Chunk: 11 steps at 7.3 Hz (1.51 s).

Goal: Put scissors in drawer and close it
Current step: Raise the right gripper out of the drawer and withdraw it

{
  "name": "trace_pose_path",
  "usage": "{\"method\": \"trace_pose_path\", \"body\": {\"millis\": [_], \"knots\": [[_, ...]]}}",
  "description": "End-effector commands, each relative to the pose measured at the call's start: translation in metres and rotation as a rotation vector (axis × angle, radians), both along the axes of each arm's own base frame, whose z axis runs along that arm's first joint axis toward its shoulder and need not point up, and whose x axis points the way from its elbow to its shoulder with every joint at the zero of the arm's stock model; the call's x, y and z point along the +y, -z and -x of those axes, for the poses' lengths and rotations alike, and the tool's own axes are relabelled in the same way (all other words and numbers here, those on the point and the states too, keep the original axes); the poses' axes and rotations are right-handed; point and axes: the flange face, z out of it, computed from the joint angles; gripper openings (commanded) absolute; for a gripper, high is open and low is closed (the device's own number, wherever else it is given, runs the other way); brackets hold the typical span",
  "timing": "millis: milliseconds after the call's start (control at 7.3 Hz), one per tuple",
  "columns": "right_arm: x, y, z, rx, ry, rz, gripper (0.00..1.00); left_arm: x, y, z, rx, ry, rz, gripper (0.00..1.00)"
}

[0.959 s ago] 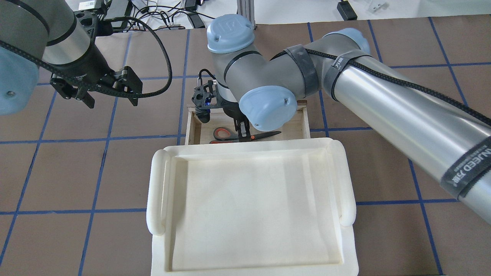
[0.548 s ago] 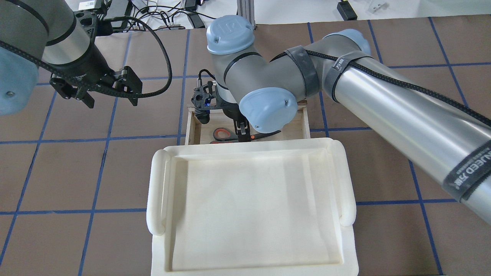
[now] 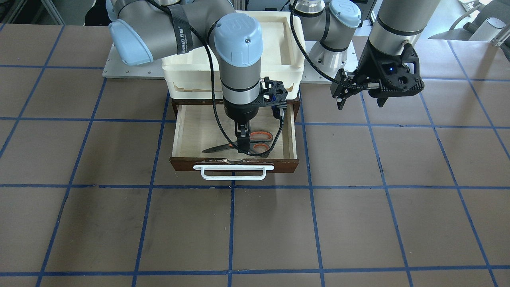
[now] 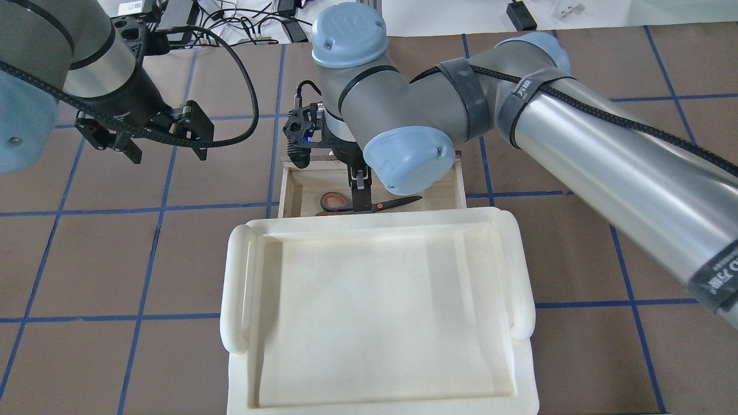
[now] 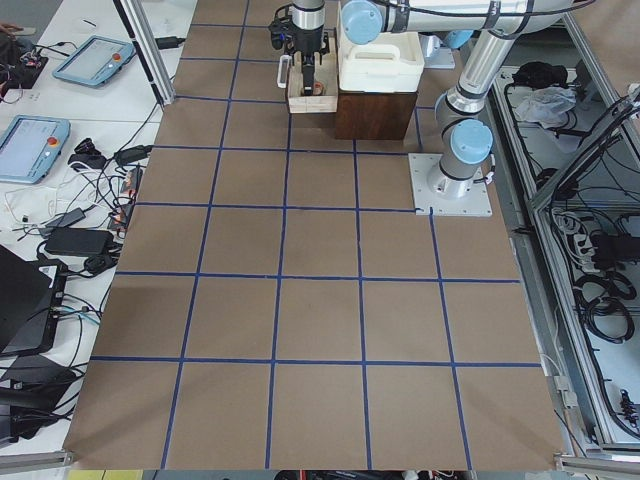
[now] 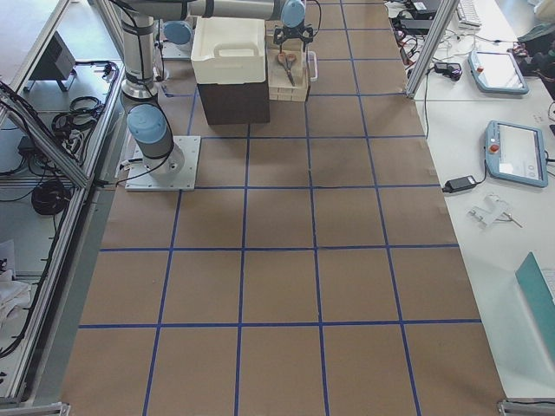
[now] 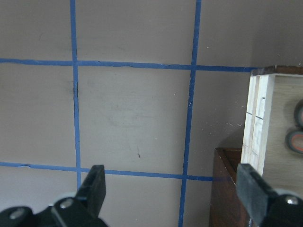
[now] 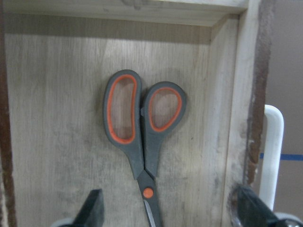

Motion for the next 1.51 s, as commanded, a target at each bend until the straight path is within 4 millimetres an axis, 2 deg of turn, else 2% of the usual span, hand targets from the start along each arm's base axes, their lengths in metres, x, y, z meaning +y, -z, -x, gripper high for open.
{"method": "trace_pose_path", "body": {"millis": [0, 274, 411, 685, 822, 959, 1232, 1369], "knots": [[-0.003, -0.041, 0.033, -0.021, 0.18, 0.037, 1.0, 0.0, 0.001, 0.0, 0.0, 0.0, -0.002, 1.0], [-0.002, -0.081, 0.075, -0.052, 0.417, 0.067, 1.0, 0.0, 0.001, 0.0, 0.0, 0.0, -0.002, 1.0], [-0.001, -0.099, 0.094, -0.068, 0.481, 0.091, 1.0, -0.001, 0.002, 0.002, 0.011, 0.001, -0.002, 1.0], [-0.002, -0.124, 0.123, -0.111, 0.745, 0.125, 1.0, -0.008, 0.0, 0.001, 0.018, 0.002, 0.009, 1.0], [0.001, -0.134, 0.132, -0.12, 0.792, 0.142, 1.0, -0.011, 0.005, 0.001, 0.018, 0.002, 0.0, 1.0], [0.0, -0.14, 0.142, -0.132, 0.875, 0.152, 1.0, -0.01, 0.004, 0.001, 0.018, 0.002, 0.002, 1.0], [-0.001, -0.139, 0.151, -0.143, 1.092, 0.12, 1.0, -0.011, 0.011, 0.001, 0.01, -0.017, -0.011, 1.0], [-0.001, -0.137, 0.154, -0.144, 1.173, 0.103, 1.0, -0.02, 0.011, 0.004, 0.012, -0.032, 0.046, 1.0]]}}
